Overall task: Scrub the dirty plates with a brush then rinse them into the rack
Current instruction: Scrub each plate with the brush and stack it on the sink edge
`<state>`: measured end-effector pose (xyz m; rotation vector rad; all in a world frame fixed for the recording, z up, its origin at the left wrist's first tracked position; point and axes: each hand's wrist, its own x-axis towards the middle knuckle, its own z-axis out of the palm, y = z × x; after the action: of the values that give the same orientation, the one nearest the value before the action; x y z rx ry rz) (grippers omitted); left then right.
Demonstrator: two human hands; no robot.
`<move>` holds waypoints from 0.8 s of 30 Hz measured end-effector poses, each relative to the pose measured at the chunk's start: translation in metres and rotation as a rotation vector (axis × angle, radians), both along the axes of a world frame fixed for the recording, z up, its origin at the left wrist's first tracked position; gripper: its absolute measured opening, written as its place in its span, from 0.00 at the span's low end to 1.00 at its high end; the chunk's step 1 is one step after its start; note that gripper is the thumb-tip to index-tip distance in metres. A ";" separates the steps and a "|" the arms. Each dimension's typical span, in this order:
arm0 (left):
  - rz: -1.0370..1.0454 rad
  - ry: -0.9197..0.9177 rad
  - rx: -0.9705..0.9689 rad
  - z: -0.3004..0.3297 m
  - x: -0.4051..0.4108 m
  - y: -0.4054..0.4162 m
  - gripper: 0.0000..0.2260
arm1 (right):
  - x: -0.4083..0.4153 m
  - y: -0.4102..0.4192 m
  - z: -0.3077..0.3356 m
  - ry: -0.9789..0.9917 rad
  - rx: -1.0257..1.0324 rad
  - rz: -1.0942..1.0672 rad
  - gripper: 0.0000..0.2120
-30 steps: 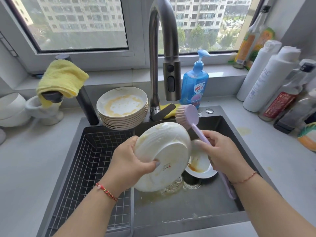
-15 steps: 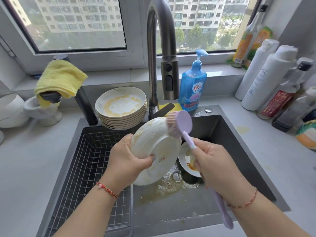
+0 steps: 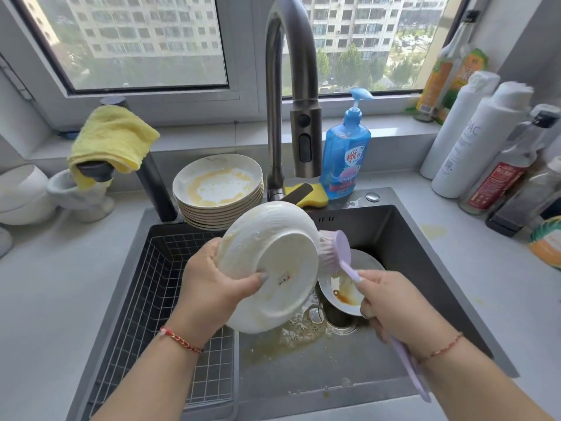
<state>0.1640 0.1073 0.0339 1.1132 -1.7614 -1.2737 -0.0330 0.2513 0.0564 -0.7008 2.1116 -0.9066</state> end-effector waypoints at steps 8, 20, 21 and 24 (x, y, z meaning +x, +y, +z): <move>-0.048 -0.024 0.008 -0.004 -0.006 0.000 0.23 | 0.019 -0.004 0.025 0.101 -0.206 0.091 0.17; 0.002 0.180 0.133 -0.009 0.003 -0.002 0.31 | 0.002 -0.008 0.012 0.152 -0.058 0.089 0.19; 0.030 0.238 0.175 -0.011 0.005 -0.005 0.32 | 0.002 -0.005 0.006 0.105 -0.006 0.074 0.18; 0.074 0.372 0.302 -0.016 0.009 -0.014 0.39 | 0.005 0.005 -0.005 -0.042 0.044 0.055 0.13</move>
<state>0.1731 0.0933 0.0175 1.0102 -1.2723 -1.6185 -0.0275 0.2563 0.0512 -0.7080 2.0594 -0.8353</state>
